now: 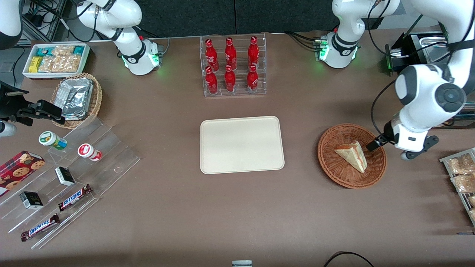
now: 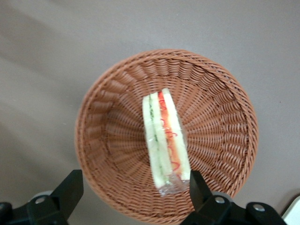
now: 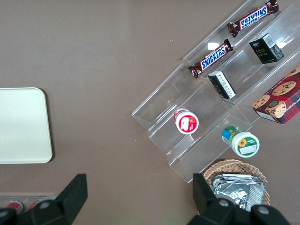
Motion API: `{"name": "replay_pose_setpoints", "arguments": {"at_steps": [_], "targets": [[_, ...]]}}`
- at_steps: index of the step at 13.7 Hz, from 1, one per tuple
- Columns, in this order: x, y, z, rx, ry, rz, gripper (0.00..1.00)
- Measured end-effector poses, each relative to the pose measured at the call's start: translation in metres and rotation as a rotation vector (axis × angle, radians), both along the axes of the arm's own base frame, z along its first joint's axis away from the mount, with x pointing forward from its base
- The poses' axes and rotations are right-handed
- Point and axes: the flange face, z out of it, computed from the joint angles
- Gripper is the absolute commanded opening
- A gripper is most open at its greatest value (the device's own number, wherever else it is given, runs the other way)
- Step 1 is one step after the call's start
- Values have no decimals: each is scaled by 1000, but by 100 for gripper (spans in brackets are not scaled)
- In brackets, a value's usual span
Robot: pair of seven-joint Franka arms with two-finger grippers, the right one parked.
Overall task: Place sandwich from basket to tray
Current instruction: 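Close the left gripper on the wrapped sandwich and lift it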
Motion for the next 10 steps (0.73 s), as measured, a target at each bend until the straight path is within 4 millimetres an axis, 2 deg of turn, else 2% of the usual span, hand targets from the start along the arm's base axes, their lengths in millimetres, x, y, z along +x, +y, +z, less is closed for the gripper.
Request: {"name": "replay_pose_setpoints", "arguments": {"at_steps": [3, 10], "targets": [[-2, -22, -23, -2, -15, 7, 100], [-4, -24, -59, 0, -2, 11, 100]]}}
